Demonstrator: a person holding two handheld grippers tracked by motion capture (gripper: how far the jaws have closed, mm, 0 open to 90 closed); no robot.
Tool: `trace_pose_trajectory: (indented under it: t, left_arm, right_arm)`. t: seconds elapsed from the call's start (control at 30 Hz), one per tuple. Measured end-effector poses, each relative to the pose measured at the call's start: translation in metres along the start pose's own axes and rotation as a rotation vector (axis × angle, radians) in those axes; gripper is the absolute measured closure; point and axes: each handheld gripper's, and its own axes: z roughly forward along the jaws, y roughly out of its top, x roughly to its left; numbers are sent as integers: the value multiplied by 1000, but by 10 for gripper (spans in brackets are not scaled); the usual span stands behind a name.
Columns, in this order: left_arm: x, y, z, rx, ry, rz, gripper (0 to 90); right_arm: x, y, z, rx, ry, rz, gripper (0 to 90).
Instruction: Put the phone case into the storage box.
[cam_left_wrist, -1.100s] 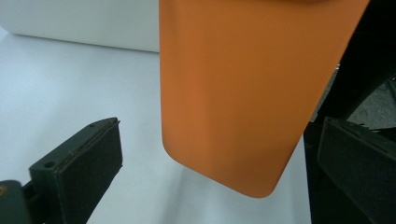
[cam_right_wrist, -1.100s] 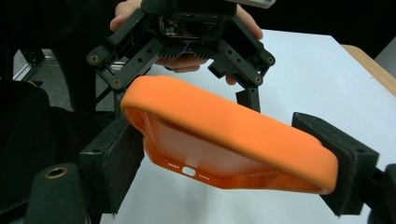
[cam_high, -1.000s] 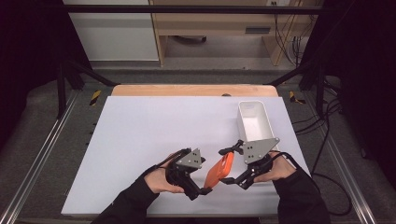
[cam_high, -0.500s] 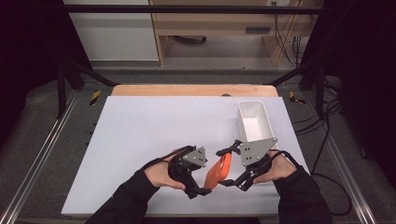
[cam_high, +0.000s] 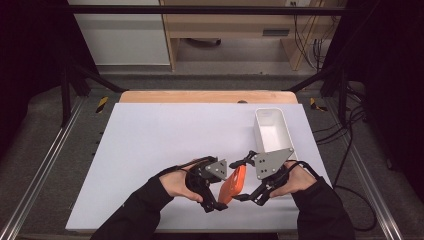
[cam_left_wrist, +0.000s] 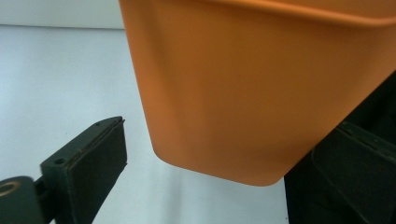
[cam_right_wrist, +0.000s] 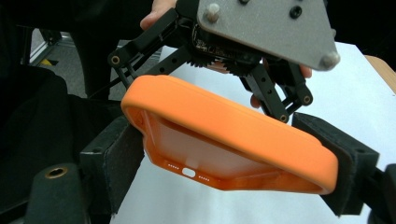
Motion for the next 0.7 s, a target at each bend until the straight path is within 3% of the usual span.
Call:
trace_pose_trajectory:
  t: [0.7]
  left_arm:
    - [1,2,10,16,-10,56,147]
  right_arm:
    - [0,-1,5,-16,8,-23,191]
